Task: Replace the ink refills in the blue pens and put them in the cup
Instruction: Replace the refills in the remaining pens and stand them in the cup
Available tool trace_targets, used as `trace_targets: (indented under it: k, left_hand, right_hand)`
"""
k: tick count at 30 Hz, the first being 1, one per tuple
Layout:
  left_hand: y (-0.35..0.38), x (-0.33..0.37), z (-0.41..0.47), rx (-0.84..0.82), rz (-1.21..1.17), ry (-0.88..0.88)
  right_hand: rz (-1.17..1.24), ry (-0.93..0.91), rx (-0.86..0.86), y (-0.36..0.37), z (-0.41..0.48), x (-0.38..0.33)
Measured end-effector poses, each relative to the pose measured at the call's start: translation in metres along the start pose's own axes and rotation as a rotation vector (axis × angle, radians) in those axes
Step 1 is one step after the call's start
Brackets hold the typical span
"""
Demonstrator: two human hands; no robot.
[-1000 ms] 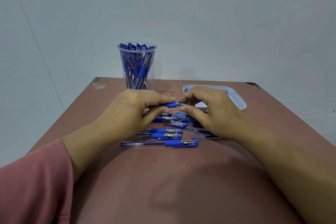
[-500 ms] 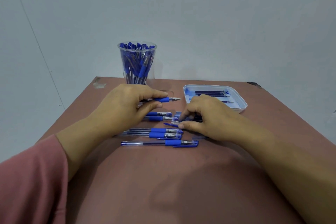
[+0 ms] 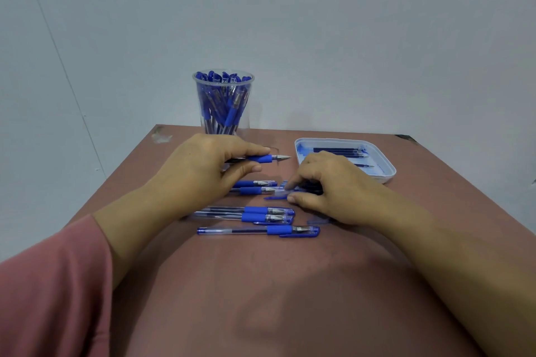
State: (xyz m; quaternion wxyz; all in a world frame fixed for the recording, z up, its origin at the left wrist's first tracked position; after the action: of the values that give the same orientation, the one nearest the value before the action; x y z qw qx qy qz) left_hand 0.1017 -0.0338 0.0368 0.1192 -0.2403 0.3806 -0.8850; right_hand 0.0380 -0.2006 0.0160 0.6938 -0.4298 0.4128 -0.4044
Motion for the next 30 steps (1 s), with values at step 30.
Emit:
trace_targets:
  k: [30]
  left_hand:
    - [0.007, 0.008, -0.004, -0.022, -0.023, 0.054]
  right_hand:
    - [0.168, -0.043, 0.268, -0.035, -0.015, 0.004]
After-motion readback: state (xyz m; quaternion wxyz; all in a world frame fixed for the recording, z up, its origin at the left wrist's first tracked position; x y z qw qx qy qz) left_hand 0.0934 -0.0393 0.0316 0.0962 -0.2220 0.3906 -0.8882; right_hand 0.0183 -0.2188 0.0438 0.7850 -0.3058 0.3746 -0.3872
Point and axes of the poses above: each hand's wrist, its own z-axis towards the middle knuckle, its own y-axis out of the palm, x = y × z, the point moved 6 cm from there along z, towards the middle knuckle, and after that the axes turned 5 degrees about -y, right-handed, at the moved point
